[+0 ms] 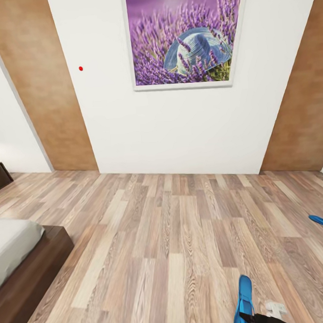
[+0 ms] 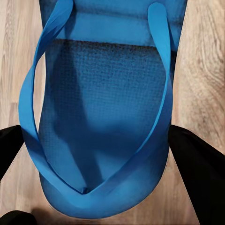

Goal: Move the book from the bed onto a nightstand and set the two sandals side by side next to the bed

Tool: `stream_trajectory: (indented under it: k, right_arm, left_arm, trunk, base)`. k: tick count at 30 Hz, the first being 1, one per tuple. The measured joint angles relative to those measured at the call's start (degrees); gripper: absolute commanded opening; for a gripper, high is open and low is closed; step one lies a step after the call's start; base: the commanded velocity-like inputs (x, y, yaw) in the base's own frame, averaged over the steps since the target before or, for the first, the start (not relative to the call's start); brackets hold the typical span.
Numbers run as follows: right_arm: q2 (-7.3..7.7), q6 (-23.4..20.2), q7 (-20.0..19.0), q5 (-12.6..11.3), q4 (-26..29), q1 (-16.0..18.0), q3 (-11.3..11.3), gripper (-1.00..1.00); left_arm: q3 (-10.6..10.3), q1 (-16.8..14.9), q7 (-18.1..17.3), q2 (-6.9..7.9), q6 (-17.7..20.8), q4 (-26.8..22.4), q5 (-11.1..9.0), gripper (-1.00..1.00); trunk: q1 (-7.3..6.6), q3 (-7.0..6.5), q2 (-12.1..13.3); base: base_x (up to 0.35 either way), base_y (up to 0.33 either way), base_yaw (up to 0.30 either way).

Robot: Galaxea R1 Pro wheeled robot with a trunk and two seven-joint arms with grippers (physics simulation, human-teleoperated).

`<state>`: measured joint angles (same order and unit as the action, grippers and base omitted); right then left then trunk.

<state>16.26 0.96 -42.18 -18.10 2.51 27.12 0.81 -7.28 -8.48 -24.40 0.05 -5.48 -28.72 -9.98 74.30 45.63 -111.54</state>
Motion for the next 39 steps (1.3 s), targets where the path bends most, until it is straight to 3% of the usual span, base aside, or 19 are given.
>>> stream_trajectory:
  k: [39]
  right_arm:
    - [0.03, 0.04, 0.0, -0.01, 0.0, 0.0, 0.01, -1.0]
  left_arm:
    - [0.0, 0.0, 0.0, 0.0, 0.0, 0.0, 0.0, 1.0]
  trunk:
    - [0.0, 0.0, 0.0]
  base:
    - [0.32, 0.0, 0.0]
